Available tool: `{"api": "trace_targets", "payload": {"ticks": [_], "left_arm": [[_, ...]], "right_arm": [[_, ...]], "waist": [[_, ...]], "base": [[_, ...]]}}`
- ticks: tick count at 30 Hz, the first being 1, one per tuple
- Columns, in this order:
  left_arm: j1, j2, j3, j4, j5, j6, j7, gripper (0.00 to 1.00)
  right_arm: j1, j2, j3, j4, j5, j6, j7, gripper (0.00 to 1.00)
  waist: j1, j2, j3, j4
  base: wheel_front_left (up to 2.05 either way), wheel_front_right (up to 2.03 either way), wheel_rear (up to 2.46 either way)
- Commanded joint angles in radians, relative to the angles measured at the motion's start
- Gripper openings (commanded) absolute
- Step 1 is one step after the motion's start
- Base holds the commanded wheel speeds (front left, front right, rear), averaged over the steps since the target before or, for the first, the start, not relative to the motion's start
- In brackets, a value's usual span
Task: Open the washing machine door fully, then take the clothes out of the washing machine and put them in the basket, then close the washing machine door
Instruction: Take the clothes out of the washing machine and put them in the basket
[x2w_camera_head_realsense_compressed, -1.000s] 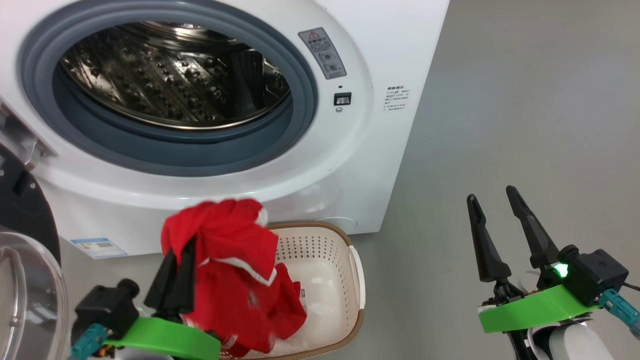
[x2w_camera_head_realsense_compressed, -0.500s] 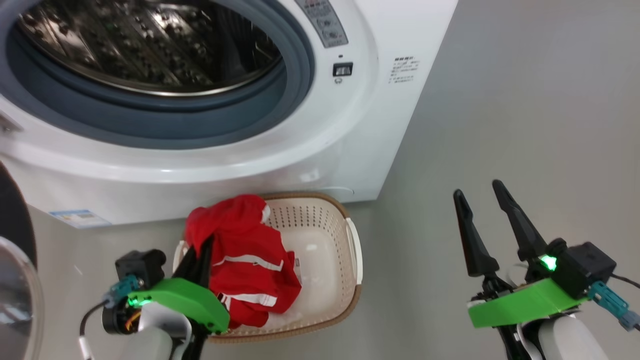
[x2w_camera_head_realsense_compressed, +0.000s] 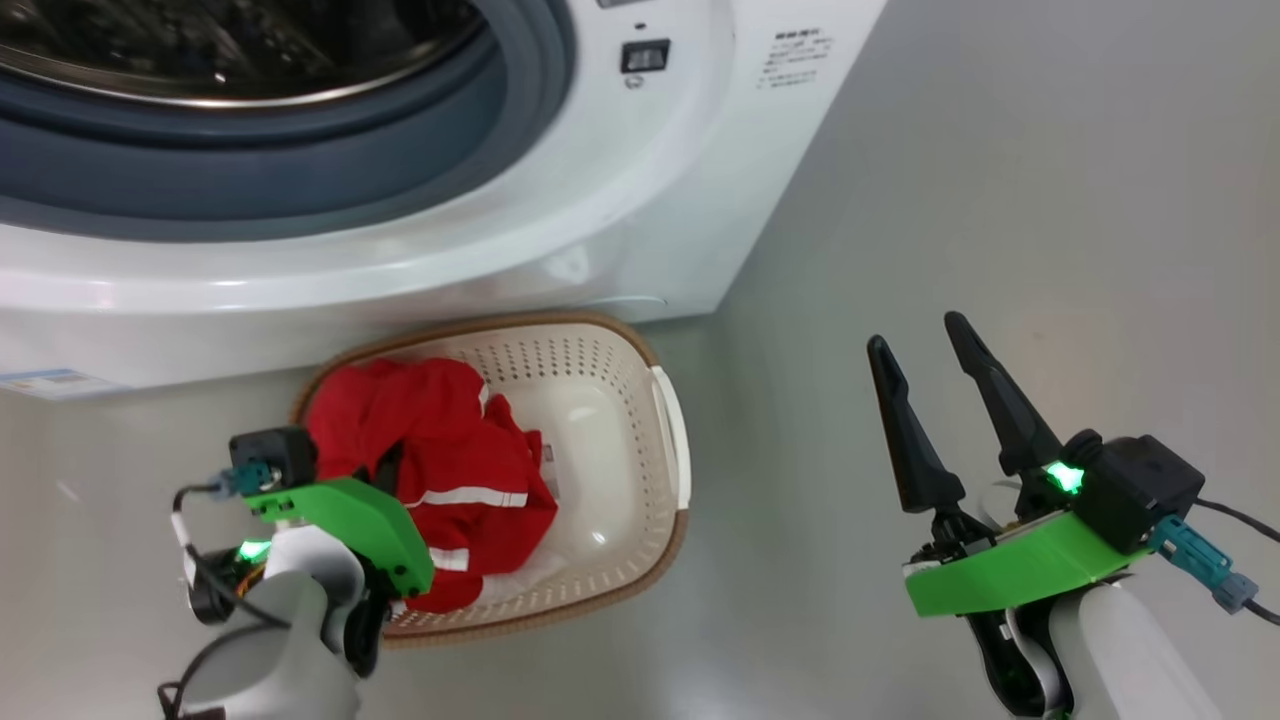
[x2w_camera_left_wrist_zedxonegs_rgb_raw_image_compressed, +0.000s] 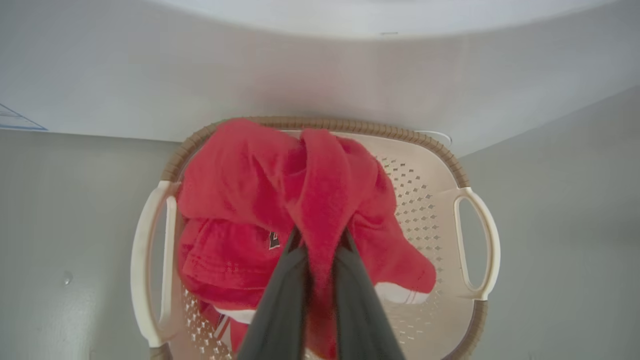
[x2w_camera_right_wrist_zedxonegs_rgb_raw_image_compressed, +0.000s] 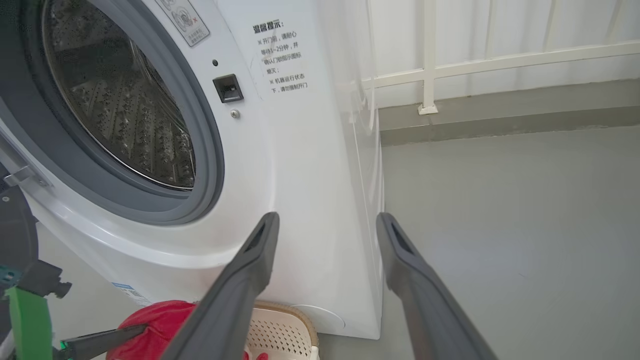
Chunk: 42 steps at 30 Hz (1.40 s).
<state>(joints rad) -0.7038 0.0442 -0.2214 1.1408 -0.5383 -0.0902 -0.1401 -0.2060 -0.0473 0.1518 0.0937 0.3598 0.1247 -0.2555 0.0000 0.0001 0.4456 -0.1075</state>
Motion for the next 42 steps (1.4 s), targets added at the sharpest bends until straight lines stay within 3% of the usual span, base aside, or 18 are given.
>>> {"api": "trace_targets", "payload": {"ticks": [1, 13, 15, 17, 20, 22, 25, 32, 42], "left_arm": [[-0.017, 0.021, 0.02, 0.006, -0.013, -0.007, 0.009, 0.0], [-0.102, 0.06, 0.003, 0.13, -0.015, 0.01, 0.092, 0.0], [-0.104, 0.064, -0.001, 0.136, -0.015, 0.011, 0.112, 0.15], [-0.101, 0.067, -0.007, 0.14, -0.015, 0.01, 0.139, 0.41], [-0.102, 0.07, -0.012, 0.143, -0.015, 0.013, 0.143, 0.48], [-0.101, 0.07, -0.016, 0.144, -0.013, 0.015, 0.139, 0.74], [-0.1, 0.073, -0.026, 0.146, -0.007, 0.015, 0.121, 1.0], [-0.083, 0.069, -0.025, 0.147, -0.015, 0.008, 0.054, 1.0], [-0.014, 0.038, -0.026, 0.102, -0.054, -0.033, -0.071, 1.0]], "right_arm": [[-0.016, -0.003, 0.029, -0.023, 0.008, 0.006, -0.006, 1.0], [-0.06, -0.003, 0.058, -0.028, 0.041, 0.006, -0.006, 1.0], [-0.068, -0.003, 0.062, -0.028, 0.044, 0.006, -0.006, 1.0], [-0.074, -0.003, 0.065, -0.027, 0.046, 0.006, -0.006, 1.0], [-0.079, -0.003, 0.066, -0.023, 0.048, 0.006, -0.006, 1.0], [-0.08, -0.003, 0.066, -0.019, 0.05, 0.006, -0.006, 1.0], [-0.082, -0.003, 0.066, -0.012, 0.052, 0.006, -0.006, 1.0], [-0.074, -0.003, 0.053, 0.0, 0.05, 0.006, -0.006, 1.0], [-0.039, -0.003, 0.013, 0.032, 0.023, 0.006, -0.006, 1.0]], "waist": [[0.0, -0.0001, 0.045, -0.039], [0.0, -0.0001, 0.168, -0.088], [0.0, -0.0001, 0.18, -0.091], [0.0, -0.0001, 0.184, -0.093], [0.0, -0.0001, 0.184, -0.092], [0.0, -0.0001, 0.179, -0.09], [0.0, -0.0001, 0.169, -0.085], [0.0, -0.0001, 0.128, -0.067], [0.0, -0.0001, 0.015, -0.013]], "base": [[0.0, 0.0, 0.0], [0.0, 0.0, 0.0], [0.0, 0.0, 0.0], [0.0, 0.0, 0.0], [0.0, 0.0, 0.0], [0.0, 0.0, 0.0], [0.0, 0.0, 0.0], [0.0, 0.0, 0.0], [0.0, 0.0, 0.0]]}}
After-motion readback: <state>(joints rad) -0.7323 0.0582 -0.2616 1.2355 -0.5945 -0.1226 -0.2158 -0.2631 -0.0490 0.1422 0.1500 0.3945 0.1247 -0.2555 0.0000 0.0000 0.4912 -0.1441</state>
